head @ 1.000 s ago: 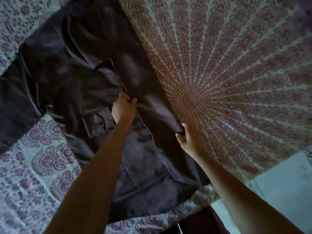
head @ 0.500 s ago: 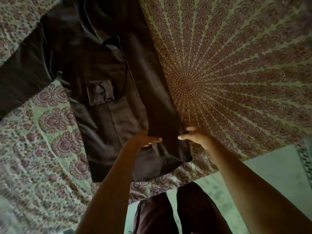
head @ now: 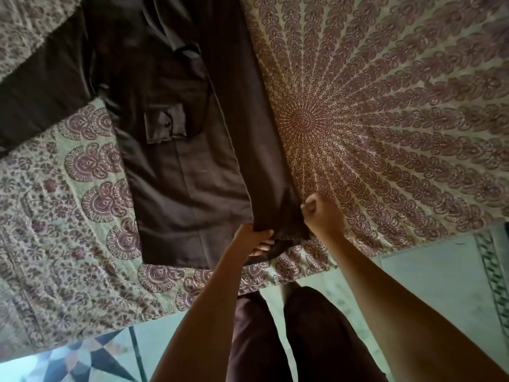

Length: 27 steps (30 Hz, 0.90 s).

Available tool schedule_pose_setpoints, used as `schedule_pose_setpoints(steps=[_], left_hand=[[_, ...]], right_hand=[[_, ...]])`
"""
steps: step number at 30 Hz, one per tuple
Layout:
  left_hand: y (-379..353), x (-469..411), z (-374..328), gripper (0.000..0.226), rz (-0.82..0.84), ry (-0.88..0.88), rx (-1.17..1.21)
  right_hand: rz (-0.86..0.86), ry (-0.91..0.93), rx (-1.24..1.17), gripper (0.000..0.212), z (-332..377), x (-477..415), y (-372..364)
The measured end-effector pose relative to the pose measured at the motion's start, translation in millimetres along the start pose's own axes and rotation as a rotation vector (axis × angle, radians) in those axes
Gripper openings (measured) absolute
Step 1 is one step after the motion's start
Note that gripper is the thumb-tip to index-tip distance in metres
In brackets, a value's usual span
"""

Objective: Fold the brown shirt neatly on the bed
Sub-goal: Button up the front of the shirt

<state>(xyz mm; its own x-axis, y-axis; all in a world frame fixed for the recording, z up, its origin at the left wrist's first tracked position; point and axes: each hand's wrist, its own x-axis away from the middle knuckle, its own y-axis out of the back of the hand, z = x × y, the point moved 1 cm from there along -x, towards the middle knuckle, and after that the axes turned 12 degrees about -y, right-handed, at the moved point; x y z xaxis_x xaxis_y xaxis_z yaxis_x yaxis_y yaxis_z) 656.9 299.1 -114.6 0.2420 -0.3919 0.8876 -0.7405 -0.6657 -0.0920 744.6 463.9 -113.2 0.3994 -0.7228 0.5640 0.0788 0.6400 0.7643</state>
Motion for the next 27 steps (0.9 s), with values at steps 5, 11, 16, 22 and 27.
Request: schedule_pose_setpoints(steps=[5, 11, 16, 22, 27], left_hand=[[7, -10, -3, 0.022, -0.315, -0.108, -0.245], [18, -18, -2, 0.03, -0.384, -0.22, -0.265], [-3, -24, -5, 0.031, -0.251, -0.17, -0.183], [-1, -19, -7, 0.034, -0.249, -0.101, -0.615], [15, -18, -32, 0.03, -0.148, -0.056, -0.688]], right_hand=[[0.049, 0.671, 0.546, 0.077, -9, 15, -2], [-0.144, 0.684, 0.457, 0.063, -5, 28, -8], [-0.214, 0.644, 0.514, 0.055, -32, 22, 4], [-0.165, 0.628, 0.602, 0.028, -43, 23, 1], [-0.252, 0.424, 0.357, 0.022, -5, 6, 8]])
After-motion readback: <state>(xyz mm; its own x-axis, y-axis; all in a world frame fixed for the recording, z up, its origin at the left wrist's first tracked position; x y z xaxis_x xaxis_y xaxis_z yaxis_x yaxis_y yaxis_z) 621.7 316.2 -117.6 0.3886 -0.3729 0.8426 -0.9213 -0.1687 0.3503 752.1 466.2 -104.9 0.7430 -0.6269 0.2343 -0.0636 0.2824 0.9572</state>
